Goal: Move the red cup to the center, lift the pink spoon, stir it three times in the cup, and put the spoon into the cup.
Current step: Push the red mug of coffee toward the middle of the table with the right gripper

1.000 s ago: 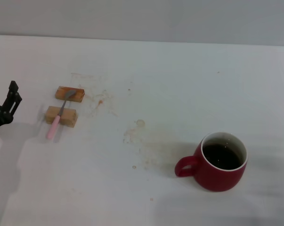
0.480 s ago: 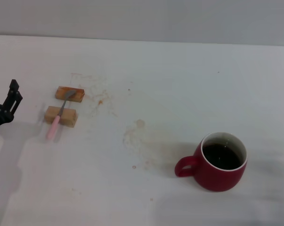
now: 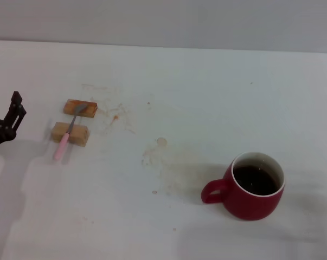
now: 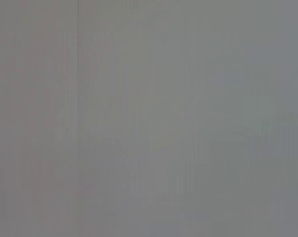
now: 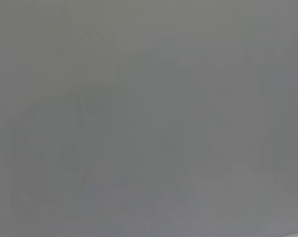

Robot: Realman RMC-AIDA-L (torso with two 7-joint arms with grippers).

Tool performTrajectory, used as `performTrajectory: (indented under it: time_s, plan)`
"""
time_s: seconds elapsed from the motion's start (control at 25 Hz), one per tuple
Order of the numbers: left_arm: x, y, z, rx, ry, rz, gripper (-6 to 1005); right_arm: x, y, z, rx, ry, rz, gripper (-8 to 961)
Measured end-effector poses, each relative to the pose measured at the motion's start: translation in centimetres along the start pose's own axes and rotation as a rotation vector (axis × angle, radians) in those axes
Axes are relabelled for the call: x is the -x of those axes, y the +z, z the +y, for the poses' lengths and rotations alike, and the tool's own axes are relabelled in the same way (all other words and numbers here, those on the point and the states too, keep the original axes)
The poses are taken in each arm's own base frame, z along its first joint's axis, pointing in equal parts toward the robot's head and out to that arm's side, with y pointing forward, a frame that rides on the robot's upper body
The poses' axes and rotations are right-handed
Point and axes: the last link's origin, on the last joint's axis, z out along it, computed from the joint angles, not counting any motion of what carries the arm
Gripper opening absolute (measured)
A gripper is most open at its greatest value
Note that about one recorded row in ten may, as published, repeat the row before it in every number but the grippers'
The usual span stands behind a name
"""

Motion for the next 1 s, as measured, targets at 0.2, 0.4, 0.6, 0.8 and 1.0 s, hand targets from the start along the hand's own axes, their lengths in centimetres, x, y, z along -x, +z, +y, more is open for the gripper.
performTrajectory:
  time_s: [0.2,0.4,0.6,0.8,1.0]
  plan:
    - [-0.1,0.3,0.2,0.006,-0.001,0.005,816,-0.2,-0.9,0.7,-0.009,-0.03,0.022,1]
    - [-0.1,0.3,0.2,0.007,-0.002,0.006,815,0.0,-1.6,1.0,-0.014,-0.033,0.018,1]
    - [-0.2,0.4,0.3,0.009,-0.002,0.007,815,-0.1,-2.4,1.3,-0.004,-0.023,0.035,0]
    - [-0.2,0.4,0.3,0.009,-0.003,0.008,815,-0.2,-3.0,1.6,-0.002,-0.009,0.052,0]
    - [-0.2,0.4,0.3,0.009,-0.003,0.008,816,-0.3,-3.9,2.0,-0.012,0.016,0.071,0]
